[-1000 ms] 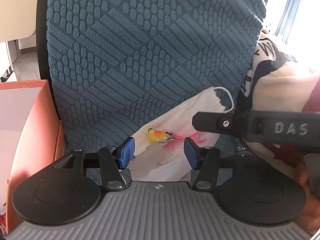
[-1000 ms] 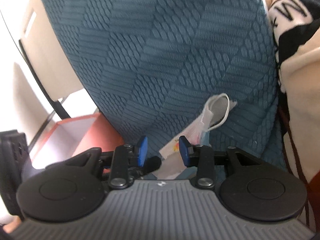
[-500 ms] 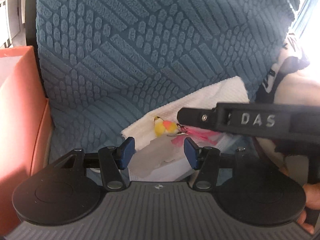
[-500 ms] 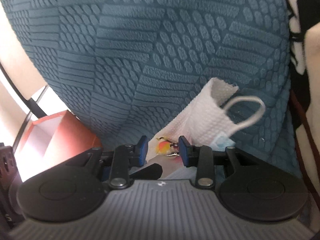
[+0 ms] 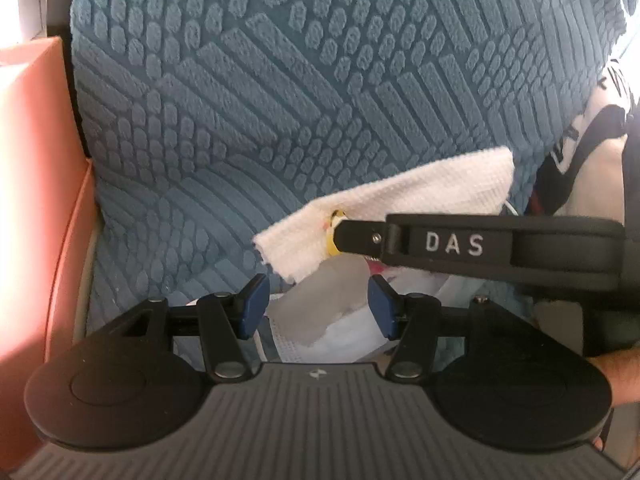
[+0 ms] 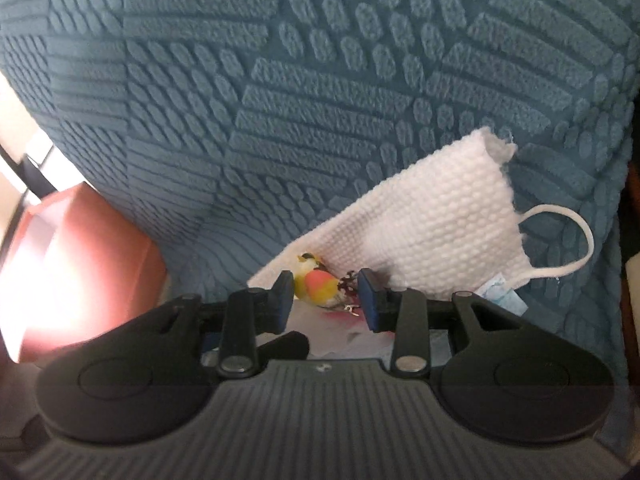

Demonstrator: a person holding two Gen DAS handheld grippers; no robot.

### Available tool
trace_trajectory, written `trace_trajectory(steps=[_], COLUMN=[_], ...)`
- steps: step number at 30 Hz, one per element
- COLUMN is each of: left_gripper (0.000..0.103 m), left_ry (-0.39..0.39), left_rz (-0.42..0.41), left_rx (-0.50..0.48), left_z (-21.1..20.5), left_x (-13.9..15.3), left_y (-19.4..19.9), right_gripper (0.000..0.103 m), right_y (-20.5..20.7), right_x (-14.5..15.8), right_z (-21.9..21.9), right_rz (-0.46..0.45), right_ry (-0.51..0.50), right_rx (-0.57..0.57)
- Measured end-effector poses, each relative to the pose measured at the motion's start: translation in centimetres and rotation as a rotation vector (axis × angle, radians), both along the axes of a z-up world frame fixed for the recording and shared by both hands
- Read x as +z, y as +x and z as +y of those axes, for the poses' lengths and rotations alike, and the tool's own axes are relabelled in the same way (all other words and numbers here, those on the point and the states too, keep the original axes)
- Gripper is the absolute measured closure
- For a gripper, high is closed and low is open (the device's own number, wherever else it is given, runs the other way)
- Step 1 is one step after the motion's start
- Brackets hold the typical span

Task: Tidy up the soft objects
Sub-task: 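Close the right tool on the yellow bird keychain while the left tool grasps the clear plastic piece, then lift the keychain with the right tool while the left tool lifts the clear piece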

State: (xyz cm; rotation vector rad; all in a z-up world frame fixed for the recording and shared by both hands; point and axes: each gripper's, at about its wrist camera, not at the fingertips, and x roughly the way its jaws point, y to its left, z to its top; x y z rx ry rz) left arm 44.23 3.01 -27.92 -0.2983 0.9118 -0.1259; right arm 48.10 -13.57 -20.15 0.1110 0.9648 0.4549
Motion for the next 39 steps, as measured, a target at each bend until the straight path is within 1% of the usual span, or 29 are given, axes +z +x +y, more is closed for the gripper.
trace_trajectory(steps=[4,5,6,8,9,10,12,13,14,15,17,21,23,24,25,27,30,34,36,37,39], left_gripper=[0.044,0.047,0.052,0.057,0.064,0.070,0.080,0.082,0.088,0.092,0.092,0.094,0.094,0.094,0.095,0.094,0.095,0.095,0.095,0.095,0.095], left_ry=[0.019,0.026,0.033,0.041,0.034,0.025,0.030,0.039,0.035,0.023,-0.002,-0.017,-0.018,-0.018,-0.012,-0.013,-0.036,-0.044,-0.039,-0.037,-0.050], left_rz=[0.011,0.011,0.011,0.014,0.014,0.015,0.013,0.008,0.009,0.018,0.025,0.028,0.027,0.025,0.022,0.027,0.029,0.008,-0.007,-0.014,-0.017], left_rx=[-0.018,-0.020,-0.017,-0.010,-0.013,-0.023,-0.032,-0.034,-0.032,-0.026,-0.016,-0.015,-0.016,-0.023,-0.026,-0.019,-0.008,0.002,0.006,0.008,0.023], left_z=[-0.7,-0.8,-1.0,-1.3,-1.3,-1.4,-1.6,-1.8,-1.8,-1.8,-1.5,-0.9,-0.8,-0.8,-1.2,-1.5,-0.6,0.2,0.4,0.3,0.7], left_x=[-0.2,-0.2,-0.3,-0.4,-0.4,-0.4,-0.2,0.1,0.2,0.3,0.5,0.9,1.2,1.3,1.4,1.2,1.2,1.9,2.4,2.6,2.8], left_y=[-0.1,-0.1,-0.2,-0.4,-0.4,-0.7,-1.2,-1.4,-1.5,-1.6,-1.7,-0.9,-1.3,-1.6,-1.8,-1.7,-1.3,-2.4,-2.9,-3.3,-3.7], right_gripper=[0.062,0.061,0.061,0.060,0.059,0.057,0.054,0.052,0.052,0.052,0.052,0.052,0.053,0.054,0.057,0.062,0.064,0.064,0.065,0.067,0.067], right_y=[0.4,0.5,0.5,0.8,0.8,0.9,0.9,0.9,0.8,0.8,1.0,1.0,1.0,1.0,0.9,0.8,0.6,0.3,0.2,0.2,0.1], right_x=[-0.2,-0.2,-0.1,-0.2,-0.1,-0.1,-0.1,0.0,0.1,0.1,0.0,-0.5,-0.7,-0.7,-0.8,-1.0,-0.9,0.0,0.5,0.8,1.4], right_z=[0.3,0.3,0.1,0.3,0.3,0.4,0.7,1.0,1.1,1.3,1.8,2.7,2.7,2.8,3.0,3.6,4.2,4.3,3.9,3.7,3.3], right_rz=[0.014,0.019,0.026,0.030,0.031,0.031,0.028,0.027,0.026,0.022,0.015,0.013,0.013,0.010,0.006,-0.006,-0.020,-0.041,-0.059,-0.070,-0.079], right_ry=[-0.004,-0.010,-0.014,-0.024,-0.028,-0.035,-0.045,-0.046,-0.047,-0.055,-0.075,-0.106,-0.110,-0.116,-0.126,-0.145,-0.152,-0.131,-0.110,-0.100,-0.080], right_rx=[0.007,0.014,0.024,0.040,0.045,0.054,0.068,0.068,0.070,0.076,0.083,0.099,0.098,0.100,0.105,0.115,0.123,0.119,0.100,0.093,0.078])
